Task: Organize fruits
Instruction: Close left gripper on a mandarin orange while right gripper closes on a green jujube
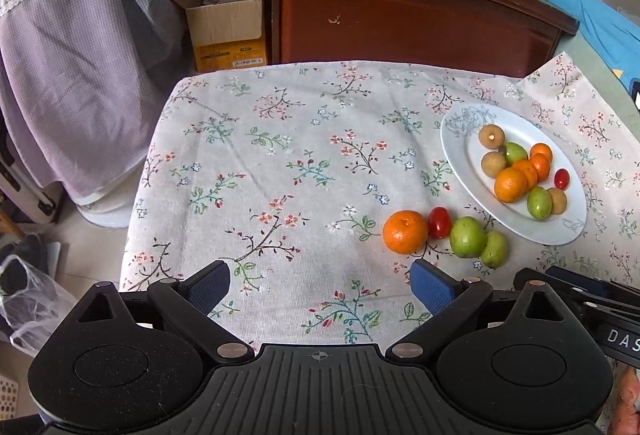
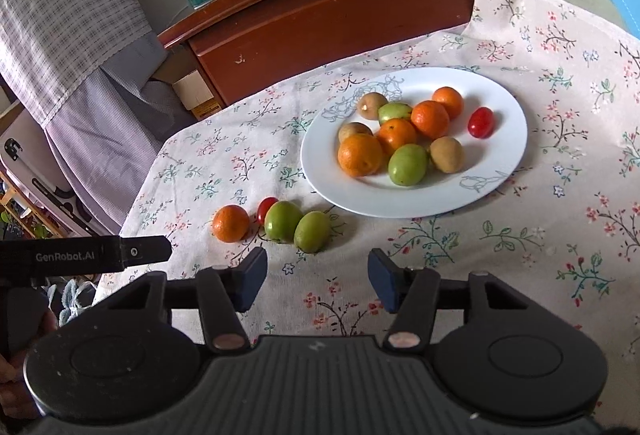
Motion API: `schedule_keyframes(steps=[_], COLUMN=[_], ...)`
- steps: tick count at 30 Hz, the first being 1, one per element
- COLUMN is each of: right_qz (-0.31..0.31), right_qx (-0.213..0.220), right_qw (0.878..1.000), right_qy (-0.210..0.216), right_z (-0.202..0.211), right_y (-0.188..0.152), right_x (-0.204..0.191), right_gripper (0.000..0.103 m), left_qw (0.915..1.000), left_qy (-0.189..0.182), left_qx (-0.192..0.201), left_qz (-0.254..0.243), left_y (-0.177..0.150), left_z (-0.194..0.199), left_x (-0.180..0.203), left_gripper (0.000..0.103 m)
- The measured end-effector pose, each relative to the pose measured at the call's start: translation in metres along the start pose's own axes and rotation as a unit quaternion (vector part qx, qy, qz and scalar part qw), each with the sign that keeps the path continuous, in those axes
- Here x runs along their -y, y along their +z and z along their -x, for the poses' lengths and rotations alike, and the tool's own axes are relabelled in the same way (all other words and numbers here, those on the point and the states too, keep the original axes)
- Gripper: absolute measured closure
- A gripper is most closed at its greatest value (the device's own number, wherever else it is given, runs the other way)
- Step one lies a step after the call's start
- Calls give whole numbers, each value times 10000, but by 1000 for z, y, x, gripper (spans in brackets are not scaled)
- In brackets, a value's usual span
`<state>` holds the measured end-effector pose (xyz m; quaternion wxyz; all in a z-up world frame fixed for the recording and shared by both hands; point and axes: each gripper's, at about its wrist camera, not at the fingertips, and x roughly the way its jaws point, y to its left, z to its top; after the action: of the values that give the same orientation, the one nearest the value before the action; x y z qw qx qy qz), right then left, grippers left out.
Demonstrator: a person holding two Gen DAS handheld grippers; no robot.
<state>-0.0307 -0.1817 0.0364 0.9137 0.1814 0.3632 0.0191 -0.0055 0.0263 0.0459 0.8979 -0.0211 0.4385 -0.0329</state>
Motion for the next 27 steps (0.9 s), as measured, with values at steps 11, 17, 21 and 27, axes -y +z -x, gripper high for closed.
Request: schedule_keyframes(steps=[11,17,21,27], right_qz=[10,48,159,109], right_qx=[26,37,-4,-88], right_qw=[10000,9999,9999,9999], right_qy=[-88,-91,-39,-44], right_z=[-24,-34,-37,-33], right_y=[7,10,10,9], right_x=[1,0,-4,-4], right_gripper=[58,66,78,80], left_qw=[9999,9998,9996,9990], left_qy=[-52,-143,-240,-345], left_qx=[82,93,133,252], left_qz=[-94,-36,-34,-100], left_y=[0,1,0,1], left_z=[-6,-11,-14,-21], left_x=[9,9,13,20], left_gripper=[6,7,7,11])
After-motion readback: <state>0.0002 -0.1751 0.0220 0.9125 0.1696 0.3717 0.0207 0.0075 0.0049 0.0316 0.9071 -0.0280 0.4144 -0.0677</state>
